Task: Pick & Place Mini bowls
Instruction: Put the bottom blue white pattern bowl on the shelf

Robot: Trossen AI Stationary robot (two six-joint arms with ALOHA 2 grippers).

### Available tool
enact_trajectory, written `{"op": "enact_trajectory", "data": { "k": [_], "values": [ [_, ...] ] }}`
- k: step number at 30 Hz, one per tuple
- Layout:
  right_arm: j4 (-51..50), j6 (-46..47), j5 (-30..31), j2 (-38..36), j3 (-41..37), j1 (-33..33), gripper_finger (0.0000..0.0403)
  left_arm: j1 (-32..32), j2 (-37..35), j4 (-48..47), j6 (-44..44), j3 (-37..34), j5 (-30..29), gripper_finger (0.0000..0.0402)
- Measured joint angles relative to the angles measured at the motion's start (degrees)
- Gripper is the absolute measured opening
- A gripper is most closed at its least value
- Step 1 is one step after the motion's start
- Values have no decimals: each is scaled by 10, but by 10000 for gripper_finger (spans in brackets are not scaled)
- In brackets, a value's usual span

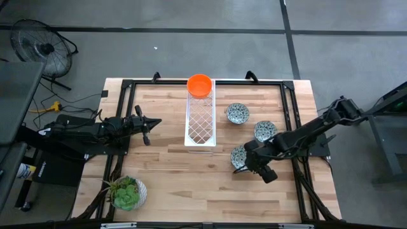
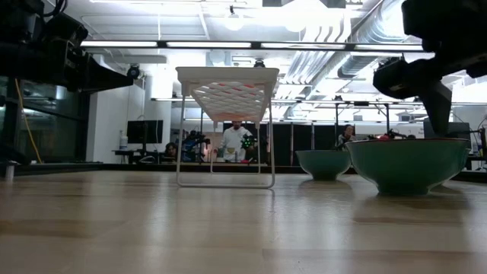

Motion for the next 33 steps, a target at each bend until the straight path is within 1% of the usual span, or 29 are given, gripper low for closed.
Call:
{"op": "enact_trajectory", "data": {
  "k": [4, 11, 18, 23, 28, 33],
  "values": [
    [3, -13, 2, 15, 0, 0, 205, 0, 0, 0, 0, 0, 0, 1],
    [6, -19, 31, 41, 0, 4, 194, 0, 0, 0, 0, 0, 0, 1],
    [9, -24, 37, 47, 0, 8, 182, 0, 0, 0, 0, 0, 0, 1],
    [9, -25, 51, 47, 0, 7, 161, 0, 0, 0, 0, 0, 0, 1],
    [8, -25, 51, 47, 0, 7, 135, 0, 0, 0, 0, 0, 0, 1],
    [8, -25, 48, 47, 0, 7, 117, 0, 0, 0, 0, 0, 0, 1]
  ]
}}
